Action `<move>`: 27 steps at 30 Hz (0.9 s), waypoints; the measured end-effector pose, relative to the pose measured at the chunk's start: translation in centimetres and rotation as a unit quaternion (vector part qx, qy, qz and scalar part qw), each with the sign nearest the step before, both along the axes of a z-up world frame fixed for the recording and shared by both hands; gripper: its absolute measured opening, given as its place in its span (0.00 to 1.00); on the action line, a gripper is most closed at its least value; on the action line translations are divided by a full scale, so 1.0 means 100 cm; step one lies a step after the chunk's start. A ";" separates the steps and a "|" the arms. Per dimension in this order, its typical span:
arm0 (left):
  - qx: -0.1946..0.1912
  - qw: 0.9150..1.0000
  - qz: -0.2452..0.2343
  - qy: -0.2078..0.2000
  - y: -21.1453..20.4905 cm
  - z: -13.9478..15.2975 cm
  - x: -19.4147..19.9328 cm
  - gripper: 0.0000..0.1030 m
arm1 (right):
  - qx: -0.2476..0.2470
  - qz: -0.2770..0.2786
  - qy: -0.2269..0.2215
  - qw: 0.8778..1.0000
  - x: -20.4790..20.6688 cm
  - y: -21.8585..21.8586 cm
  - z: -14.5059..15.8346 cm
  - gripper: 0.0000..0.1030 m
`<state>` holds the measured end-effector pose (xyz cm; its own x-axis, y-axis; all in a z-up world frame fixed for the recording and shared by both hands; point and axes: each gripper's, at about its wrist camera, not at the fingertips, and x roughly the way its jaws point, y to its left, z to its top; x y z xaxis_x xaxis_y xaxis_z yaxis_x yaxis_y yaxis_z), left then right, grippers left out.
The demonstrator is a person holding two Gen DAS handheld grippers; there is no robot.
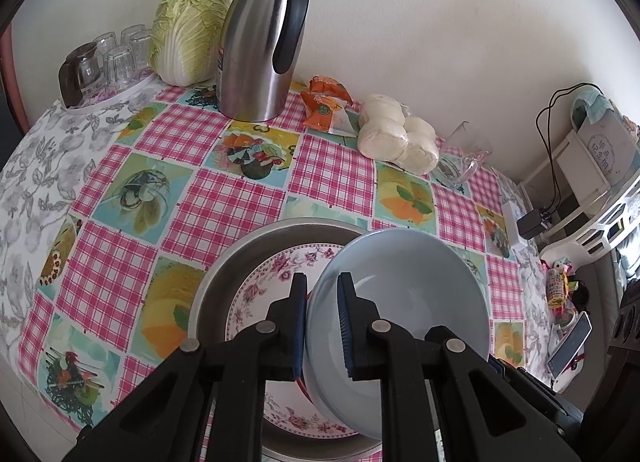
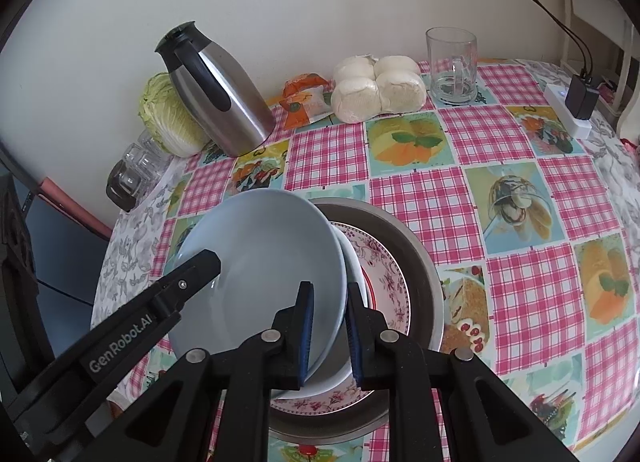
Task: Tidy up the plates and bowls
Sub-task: 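Lower the round bowl into the basin onto the stacked bowls, then open both grippers to release the round bowl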
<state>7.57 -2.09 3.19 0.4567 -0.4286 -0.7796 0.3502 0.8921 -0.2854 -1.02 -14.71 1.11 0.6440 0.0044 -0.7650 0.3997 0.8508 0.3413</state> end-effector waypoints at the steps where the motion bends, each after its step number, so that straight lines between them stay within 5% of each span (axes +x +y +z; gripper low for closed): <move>1: 0.001 1.000 0.001 -0.001 0.000 0.000 0.000 0.14 | 0.001 0.000 0.000 1.000 0.000 0.000 0.000 0.18; 27: -0.015 1.000 0.002 -0.006 0.005 0.007 -0.003 0.10 | -0.016 -0.023 -0.018 0.999 -0.014 -0.011 0.017 0.22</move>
<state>7.27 -1.63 3.93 0.4672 -0.4498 -0.7612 0.3501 0.8847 -0.3079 -2.38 -15.80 2.86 0.6699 -0.0497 -0.7408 0.4259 0.8430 0.3285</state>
